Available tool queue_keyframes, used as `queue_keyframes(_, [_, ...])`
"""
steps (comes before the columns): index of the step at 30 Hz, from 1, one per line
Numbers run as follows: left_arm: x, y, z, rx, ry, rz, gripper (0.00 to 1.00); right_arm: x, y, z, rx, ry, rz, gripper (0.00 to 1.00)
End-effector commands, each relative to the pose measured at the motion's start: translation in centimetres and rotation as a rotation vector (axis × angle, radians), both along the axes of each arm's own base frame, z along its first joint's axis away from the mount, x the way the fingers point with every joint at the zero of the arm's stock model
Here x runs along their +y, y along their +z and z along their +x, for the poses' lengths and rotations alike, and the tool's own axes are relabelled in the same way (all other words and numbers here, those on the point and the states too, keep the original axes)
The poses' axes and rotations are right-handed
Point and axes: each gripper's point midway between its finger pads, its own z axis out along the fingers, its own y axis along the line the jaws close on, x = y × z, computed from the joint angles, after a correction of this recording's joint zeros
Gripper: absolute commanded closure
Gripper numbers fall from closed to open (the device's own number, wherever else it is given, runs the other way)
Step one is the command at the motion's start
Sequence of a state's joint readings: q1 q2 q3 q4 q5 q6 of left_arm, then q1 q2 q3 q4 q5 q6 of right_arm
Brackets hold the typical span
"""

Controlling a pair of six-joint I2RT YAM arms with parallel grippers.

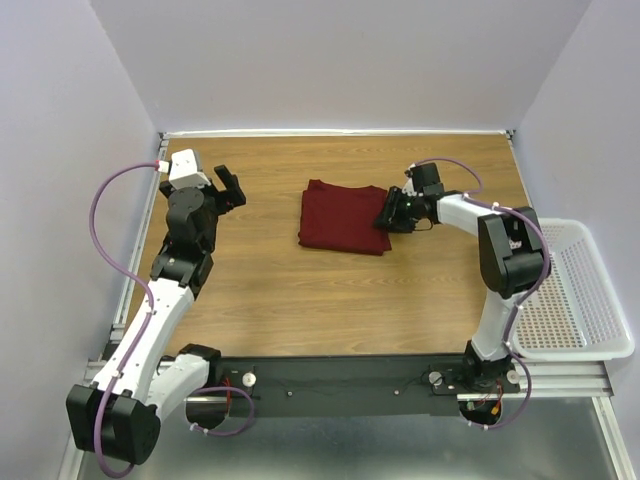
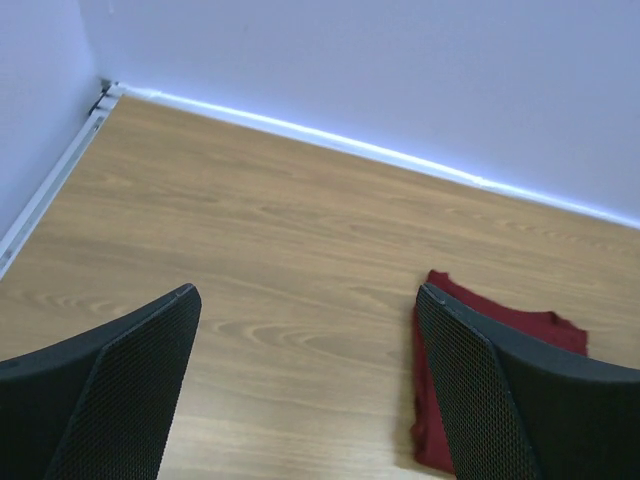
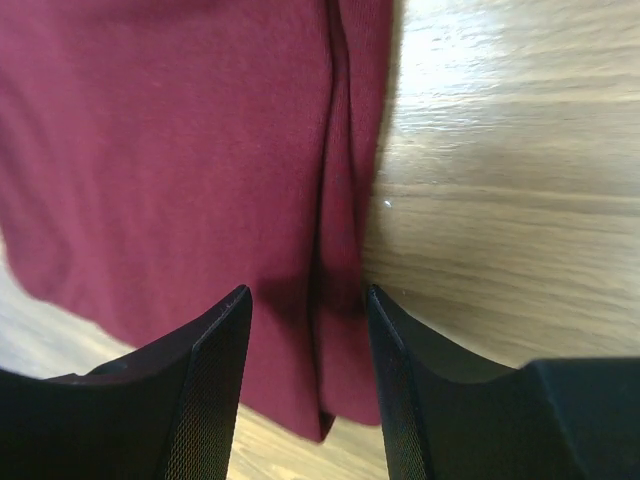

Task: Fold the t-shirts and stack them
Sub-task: Neatly place the folded tshirt to the corner

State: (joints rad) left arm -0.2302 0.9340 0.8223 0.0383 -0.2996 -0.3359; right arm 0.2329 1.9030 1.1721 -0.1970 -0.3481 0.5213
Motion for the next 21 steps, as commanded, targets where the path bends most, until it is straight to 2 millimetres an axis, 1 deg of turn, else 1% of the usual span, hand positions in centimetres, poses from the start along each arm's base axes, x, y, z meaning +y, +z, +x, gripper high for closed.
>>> queue_keyframes(1, [1.3,-0.3,-0.1,-0.001,0.074,0.036,0.04,0.1,-1.7,0.1,0.045,-0.005,-0.082,0.43])
queue_keyframes(4, [1.1,0.2,-0.3,-0.012,0.075,0.044,0.04,0.9,-2.5,0.5,0.061,0.003,-0.094,0.44])
queue_keyframes(6, [1.0,0.1,-0.4,-0.011,0.079,0.057,0.05,1.3,-2.8,0.6,0.066,0.009,-0.108,0.47])
queue_keyframes(9, [0.6,0.0,-0.5,-0.011,0.069,0.068,0.05,1.7,-3.1,1.0,0.066,0.012,-0.113,0.61])
queue_keyframes(10, [0.5,0.0,-0.5,-0.013,0.064,0.07,0.05,1.5,-3.2,1.1,0.068,0.016,-0.122,0.74])
queue_keyframes(12, [0.3,0.1,-0.5,-0.015,0.058,0.075,0.05,0.9,-3.0,1.8,0.044,0.004,-0.168,0.9])
queue_keyframes(13, [0.2,0.0,-0.5,-0.012,0.059,0.078,0.05,-0.2,-2.9,2.3,0.02,-0.004,-0.229,0.99])
queue_keyframes(14, [0.3,-0.1,-0.5,-0.012,0.061,0.081,0.05,-0.8,-3.1,2.2,0.021,-0.004,-0.266,0.99])
queue_keyframes(15, [0.2,-0.2,-0.4,-0.007,0.062,0.084,0.05,-1.3,-2.5,3.0,-0.004,-0.008,-0.3,0.99])
queue_keyframes(16, [0.1,-0.4,-0.4,-0.004,0.059,0.087,0.05,-2.1,-2.5,3.0,-0.009,0.012,-0.355,0.99])
queue_keyframes(17, [0.2,-0.5,-0.4,-0.002,0.063,0.091,0.05,-3.7,-2.3,3.5,-0.025,-0.015,-0.434,0.99])
queue_keyframes(18, [0.2,-0.6,-0.4,-0.002,0.061,0.095,0.05,-4.2,-1.5,4.3,-0.049,-0.018,-0.471,0.99])
queue_keyframes(19, [0.3,-0.7,-0.3,0.001,0.061,0.111,0.05,-5.2,-1.1,4.8,-0.071,0.003,-0.532,0.99])
queue_keyframes(20, [0.3,-0.9,-0.3,0.004,0.063,0.117,0.05,-7.2,-0.7,5.0,-0.071,-0.025,-0.63,0.99])
queue_keyframes(21, [0.6,-1.0,-0.4,0.005,0.076,0.122,0.05,-8.3,0.0,5.5,-0.085,-0.034,-0.685,0.99])
